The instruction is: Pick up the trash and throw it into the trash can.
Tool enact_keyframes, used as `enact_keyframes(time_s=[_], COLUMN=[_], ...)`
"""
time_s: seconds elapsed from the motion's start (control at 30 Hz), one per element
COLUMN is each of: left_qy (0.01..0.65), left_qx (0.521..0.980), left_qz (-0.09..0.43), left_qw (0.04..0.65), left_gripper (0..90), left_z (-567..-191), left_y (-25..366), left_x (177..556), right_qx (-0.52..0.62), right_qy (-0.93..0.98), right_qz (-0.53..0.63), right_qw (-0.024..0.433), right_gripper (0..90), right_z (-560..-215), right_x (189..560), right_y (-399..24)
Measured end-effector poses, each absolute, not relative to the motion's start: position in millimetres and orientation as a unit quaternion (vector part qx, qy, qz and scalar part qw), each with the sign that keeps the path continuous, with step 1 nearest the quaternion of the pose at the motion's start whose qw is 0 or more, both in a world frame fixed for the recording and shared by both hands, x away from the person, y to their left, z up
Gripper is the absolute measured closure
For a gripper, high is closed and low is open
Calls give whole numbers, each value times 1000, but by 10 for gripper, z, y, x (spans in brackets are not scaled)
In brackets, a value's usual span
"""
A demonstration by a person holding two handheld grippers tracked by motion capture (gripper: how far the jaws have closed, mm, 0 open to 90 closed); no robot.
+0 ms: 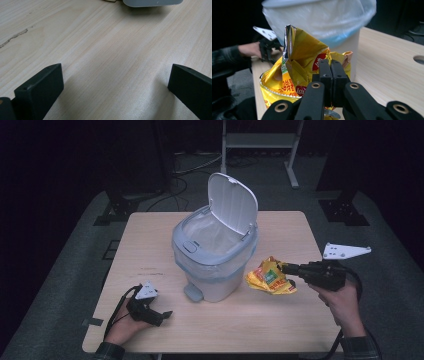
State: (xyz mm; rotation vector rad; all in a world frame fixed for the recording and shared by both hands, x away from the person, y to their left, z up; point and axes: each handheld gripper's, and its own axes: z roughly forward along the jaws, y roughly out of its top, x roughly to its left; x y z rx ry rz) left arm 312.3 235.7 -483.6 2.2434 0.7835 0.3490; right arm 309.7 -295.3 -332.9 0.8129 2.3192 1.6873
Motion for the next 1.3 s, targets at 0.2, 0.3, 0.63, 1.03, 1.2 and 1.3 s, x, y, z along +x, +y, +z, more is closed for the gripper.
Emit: enact_keyframes(time_s=[0.2, 0.3, 0.63, 1.03, 1.2, 1.3], left_qy=[304, 304, 304, 304, 304, 304], left_qx=[871, 871, 871, 871, 871, 870], left_qz=[136, 135, 135, 135, 135, 136], left_qw=[362, 361, 362, 362, 362, 362], left_gripper=[0, 0, 0, 0, 0, 0], left_z=[-4836, -4836, -4836, -4836, -4836, -4837], left_y=[2357, 2357, 2357, 2357, 2358, 2357], left_x=[3123, 3123, 3123, 3123, 3123, 3123], right_qx=[258, 252, 226, 199, 188, 180], right_qy=[774, 769, 754, 745, 743, 745], right_qz=[573, 582, 613, 634, 640, 641], right_qw=[80, 79, 69, 54, 50, 50], right_gripper=[891, 891, 891, 890, 890, 891], right_z=[-3174, -3108, -2828, -2521, -2392, -2303], right_x=[3089, 3093, 3125, 3183, 3215, 3232], right_y=[-2955, -2962, -3009, -2952, -2878, -2817])
